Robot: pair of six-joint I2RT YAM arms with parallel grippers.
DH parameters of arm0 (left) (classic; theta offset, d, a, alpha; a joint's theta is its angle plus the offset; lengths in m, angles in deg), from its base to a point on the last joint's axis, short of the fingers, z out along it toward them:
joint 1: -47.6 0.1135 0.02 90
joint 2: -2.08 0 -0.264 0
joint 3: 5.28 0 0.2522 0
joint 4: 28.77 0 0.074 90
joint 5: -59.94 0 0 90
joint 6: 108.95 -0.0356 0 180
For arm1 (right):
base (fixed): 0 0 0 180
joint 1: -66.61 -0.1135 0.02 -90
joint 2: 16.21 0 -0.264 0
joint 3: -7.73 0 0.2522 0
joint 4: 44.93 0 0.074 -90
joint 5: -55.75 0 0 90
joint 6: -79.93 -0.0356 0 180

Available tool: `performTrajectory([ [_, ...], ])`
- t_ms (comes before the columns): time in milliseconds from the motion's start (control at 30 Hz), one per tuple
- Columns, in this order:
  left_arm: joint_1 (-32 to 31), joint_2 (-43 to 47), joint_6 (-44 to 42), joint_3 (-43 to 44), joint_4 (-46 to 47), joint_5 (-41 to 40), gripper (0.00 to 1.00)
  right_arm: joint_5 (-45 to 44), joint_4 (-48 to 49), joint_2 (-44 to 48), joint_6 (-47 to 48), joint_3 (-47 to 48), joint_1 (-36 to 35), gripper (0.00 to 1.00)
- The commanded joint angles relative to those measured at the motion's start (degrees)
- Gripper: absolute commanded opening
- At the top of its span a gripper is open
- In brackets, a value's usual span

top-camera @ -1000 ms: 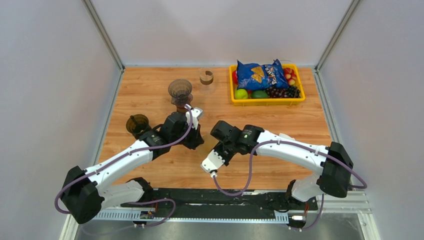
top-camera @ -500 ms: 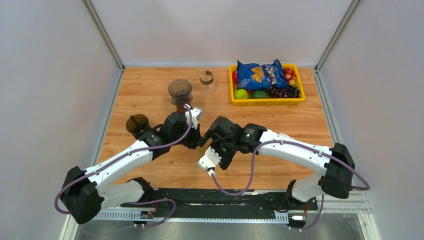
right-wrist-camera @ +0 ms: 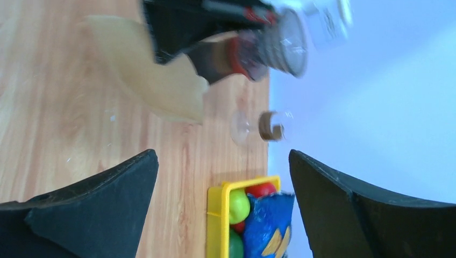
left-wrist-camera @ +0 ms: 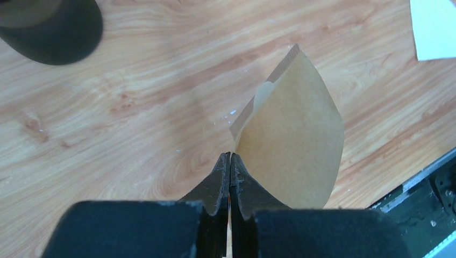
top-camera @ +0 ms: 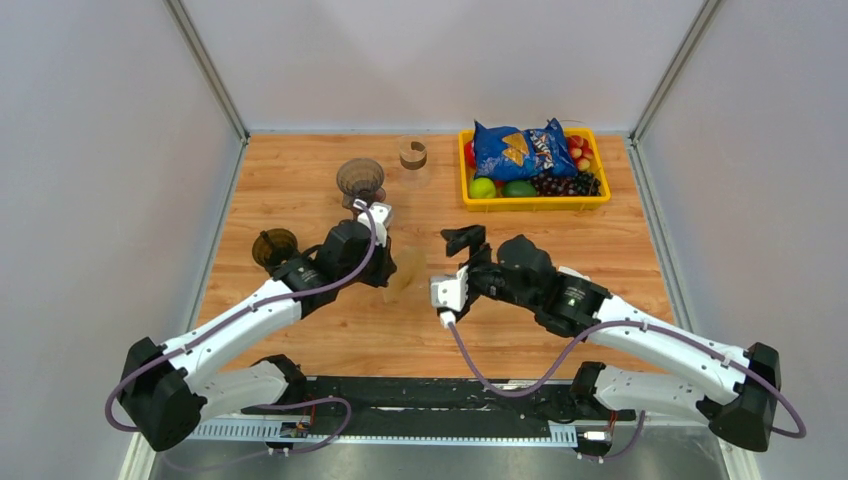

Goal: Place the coffee filter in the dripper

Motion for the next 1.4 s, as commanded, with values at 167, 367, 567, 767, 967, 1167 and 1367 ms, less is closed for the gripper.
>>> performTrajectory([
  [167,0.1,3.2,0.2,8.6,-3.5,-5.3,0.00,-35.6,31.6,6.1,-57.8,-8.1,8.7,1.00],
  [367,0.1,1.6,-0.2,15.3,-4.3,-7.7,0.00,-45.4,25.9,7.4,-76.3,-12.6,13.3,1.00],
  [567,0.2,-5.2,-1.1,28.1,-9.5,-13.9,0.00,-49.7,20.3,9.7,-80.2,-16.0,14.4,1.00],
  [767,4.1,-13.1,-2.3,40.4,-15.0,-16.8,0.00,-52.5,20.2,14.3,-80.4,-19.3,15.4,1.00],
  [967,12.5,-18.1,-5.2,46.5,-15.3,-12.2,0.00,-51.8,20.2,17.6,-80.2,-21.1,15.9,1.00],
  [1167,20.2,-20.7,-4.1,46.7,-14.4,-6.6,0.00,-51.8,20.2,16.2,-79.6,-21.1,16.2,1.00],
  [1367,23.3,-23.4,-5.0,46.0,-14.3,-3.7,0.00,-51.3,20.1,13.7,-78.8,-20.6,16.2,1.00],
])
